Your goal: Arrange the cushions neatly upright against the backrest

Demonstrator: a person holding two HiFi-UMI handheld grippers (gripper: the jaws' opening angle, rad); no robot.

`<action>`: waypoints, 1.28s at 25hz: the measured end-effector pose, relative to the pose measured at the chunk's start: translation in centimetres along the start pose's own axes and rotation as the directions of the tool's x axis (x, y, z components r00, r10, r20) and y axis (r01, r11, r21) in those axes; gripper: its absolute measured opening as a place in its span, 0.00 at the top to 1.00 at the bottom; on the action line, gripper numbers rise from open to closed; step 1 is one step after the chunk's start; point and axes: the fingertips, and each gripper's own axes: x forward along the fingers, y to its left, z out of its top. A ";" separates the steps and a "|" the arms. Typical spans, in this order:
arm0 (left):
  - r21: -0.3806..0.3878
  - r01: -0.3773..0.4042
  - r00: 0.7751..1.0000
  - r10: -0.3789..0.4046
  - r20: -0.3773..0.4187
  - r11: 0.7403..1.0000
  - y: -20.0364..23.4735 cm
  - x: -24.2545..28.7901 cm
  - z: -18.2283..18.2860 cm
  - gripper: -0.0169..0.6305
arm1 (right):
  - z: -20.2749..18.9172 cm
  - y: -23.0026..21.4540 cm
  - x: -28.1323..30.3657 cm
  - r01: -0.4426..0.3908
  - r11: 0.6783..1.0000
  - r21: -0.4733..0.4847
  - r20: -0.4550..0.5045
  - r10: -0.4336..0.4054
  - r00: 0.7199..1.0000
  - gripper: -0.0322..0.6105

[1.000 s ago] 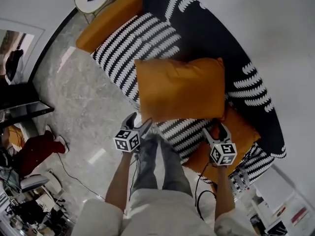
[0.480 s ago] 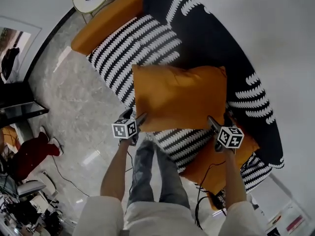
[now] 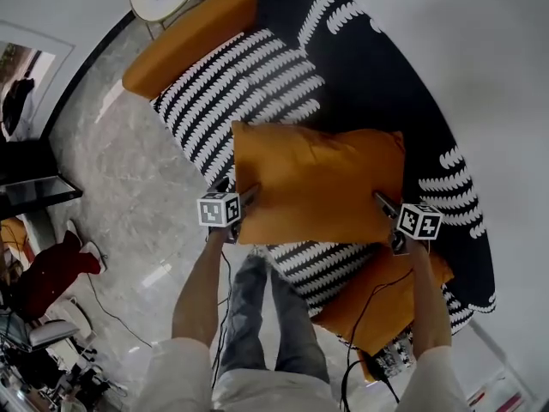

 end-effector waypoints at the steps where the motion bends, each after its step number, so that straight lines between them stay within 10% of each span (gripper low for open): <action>1: 0.006 0.000 1.000 0.000 -0.007 1.000 0.4 0.8 -0.1 0.35 | -0.3 -0.4 1.1 -0.009 1.000 0.012 -0.013 0.009 1.000 0.25; 13: -0.025 0.114 0.992 -0.115 -0.056 0.993 -0.7 2.1 -0.6 0.35 | -1.2 0.5 2.1 -0.078 0.996 0.046 -0.066 0.081 0.995 0.30; 21: 0.061 0.118 0.993 -0.117 -0.026 0.991 -2.6 0.1 1.2 0.75 | 0.5 3.4 1.3 -0.049 0.998 -0.049 -0.084 0.045 0.995 0.67; 32: 0.096 0.131 0.988 -0.138 0.073 0.987 -2.1 -1.7 5.2 0.80 | 2.2 5.5 -0.6 -0.005 0.997 -0.078 0.058 0.010 0.998 0.69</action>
